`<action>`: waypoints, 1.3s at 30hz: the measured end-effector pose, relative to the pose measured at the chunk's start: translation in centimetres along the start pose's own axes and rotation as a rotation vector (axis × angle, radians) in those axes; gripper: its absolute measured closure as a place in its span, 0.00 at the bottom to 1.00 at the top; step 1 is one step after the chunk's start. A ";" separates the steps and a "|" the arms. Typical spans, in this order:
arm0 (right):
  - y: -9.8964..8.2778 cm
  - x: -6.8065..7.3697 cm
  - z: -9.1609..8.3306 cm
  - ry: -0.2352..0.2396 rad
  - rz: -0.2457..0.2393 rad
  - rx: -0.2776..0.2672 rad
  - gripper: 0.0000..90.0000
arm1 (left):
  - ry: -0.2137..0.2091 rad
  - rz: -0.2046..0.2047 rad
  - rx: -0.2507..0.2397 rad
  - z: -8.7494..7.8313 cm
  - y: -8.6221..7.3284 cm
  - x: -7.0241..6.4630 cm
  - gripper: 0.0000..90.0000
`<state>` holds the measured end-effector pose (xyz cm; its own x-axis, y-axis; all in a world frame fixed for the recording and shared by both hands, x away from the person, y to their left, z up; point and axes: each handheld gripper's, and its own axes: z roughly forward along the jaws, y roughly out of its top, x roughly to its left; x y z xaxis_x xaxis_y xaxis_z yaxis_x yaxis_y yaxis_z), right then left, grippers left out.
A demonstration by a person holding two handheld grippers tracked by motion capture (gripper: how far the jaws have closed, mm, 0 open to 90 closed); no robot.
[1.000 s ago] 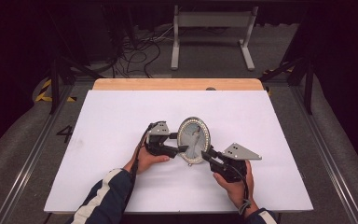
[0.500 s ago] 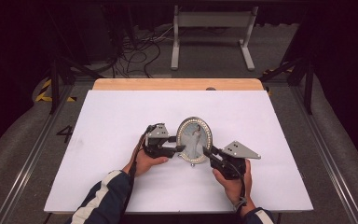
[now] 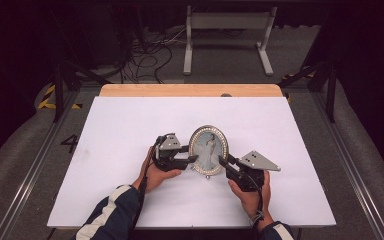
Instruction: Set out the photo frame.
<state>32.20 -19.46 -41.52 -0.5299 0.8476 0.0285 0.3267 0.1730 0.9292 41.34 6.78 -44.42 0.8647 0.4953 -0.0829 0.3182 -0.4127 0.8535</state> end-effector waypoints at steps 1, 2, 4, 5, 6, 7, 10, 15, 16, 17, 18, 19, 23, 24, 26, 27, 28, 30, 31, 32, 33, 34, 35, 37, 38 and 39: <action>0.0 0.0 -0.1 -0.005 0.000 -0.006 0.82 | 0.001 -0.011 -0.008 -0.1 0.0 0.1 0.56; 0.1 0.0 -0.2 -0.008 -0.003 -0.013 0.82 | 0.000 -0.020 -0.018 -0.1 0.0 0.1 0.56; 0.1 0.0 -0.4 -0.010 -0.007 -0.020 0.82 | 0.002 -0.013 -0.027 -0.1 0.1 0.2 0.56; 0.1 0.1 -0.5 -0.009 -0.009 -0.022 0.82 | -0.001 -0.016 -0.031 -0.1 0.1 0.2 0.56; 0.1 0.1 -0.5 -0.011 -0.007 -0.022 0.82 | -0.001 -0.002 -0.032 -0.1 0.2 0.2 0.56; 0.1 0.1 -0.5 -0.012 -0.006 -0.022 0.83 | -0.003 -0.009 -0.037 -0.1 0.2 0.1 0.57; 0.1 0.1 -0.4 -0.013 -0.008 -0.019 0.83 | -0.019 0.004 -0.036 -0.1 0.4 0.0 0.61; 0.0 0.0 -0.3 -0.006 -0.003 -0.024 0.85 | -0.030 -0.001 -0.028 -0.3 0.3 0.2 0.67; 0.0 -0.1 -0.3 -0.006 -0.005 -0.028 0.85 | -0.029 -0.001 -0.023 -0.4 0.3 0.2 0.69; 0.0 -0.1 -0.3 -0.007 -0.005 -0.029 0.85 | -0.025 0.003 -0.020 -0.4 0.3 0.2 0.70; 0.0 -0.1 -0.3 -0.005 0.000 -0.031 0.85 | -0.018 0.019 -0.013 -0.5 0.3 0.2 0.70; 0.0 -0.2 -0.2 -0.003 0.002 -0.032 0.85 | -0.013 0.021 -0.010 -0.5 0.4 0.1 0.71; 0.0 -0.4 -0.1 -0.001 0.015 -0.035 0.84 | 0.000 0.025 0.000 -0.6 0.3 -0.2 0.71; 0.0 -0.4 0.0 -0.001 0.018 -0.036 0.84 | 0.000 0.023 0.000 -0.7 0.3 -0.2 0.71; 0.1 -0.4 0.1 -0.007 0.010 -0.031 0.85 | 0.000 0.017 0.000 -0.8 0.2 -0.3 0.71; 0.1 -0.5 0.2 -0.001 0.013 -0.033 0.85 | 0.000 0.017 0.000 -0.8 0.2 -0.3 0.71; 0.1 -0.5 0.2 -0.001 0.013 -0.033 0.85 | 0.003 0.020 0.005 -0.9 0.2 -0.4 0.71; 0.2 -0.7 0.4 0.011 0.027 -0.028 0.85 | 0.011 0.030 0.011 -1.2 0.1 -0.6 0.71; 0.2 -0.7 0.5 0.012 0.026 -0.028 0.85 | 0.016 0.042 0.015 -1.3 0.0 -0.7 0.71; 0.2 -0.7 0.6 0.015 0.024 -0.030 0.84 | 0.026 0.046 0.020 -1.4 -0.1 -0.9 0.71; 0.2 -0.7 0.7 0.012 0.021 -0.030 0.84 | 0.031 0.054 0.025 -1.5 -0.1 -0.9 0.71; 0.2 -0.7 0.7 0.012 0.021 -0.030 0.84 | 0.031 0.054 0.025 -1.5 -0.1 -0.9 0.71; 0.2 -0.7 0.8 0.012 0.016 -0.031 0.84 | 0.031 0.054 0.025 -1.5 -0.1 -0.9 0.71; 0.2 -0.6 0.8 0.002 0.004 -0.036 0.83 | 0.024 0.048 0.014 -1.5 -0.1 -0.8 0.70; 0.2 -0.5 0.7 -0.005 -0.003 -0.034 0.82 | 0.024 0.048 0.014 -1.5 -0.1 -0.8 0.69; 0.2 -0.5 0.6 -0.006 -0.003 -0.034 0.81 | 0.028 0.041 0.004 -1.5 -0.1 -0.8 0.65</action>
<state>33.03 -19.55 -41.59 -0.5262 0.8500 0.0240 0.2984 0.1582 0.9413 40.03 7.56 -43.62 0.8661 0.4987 -0.0333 0.2842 -0.4365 0.8536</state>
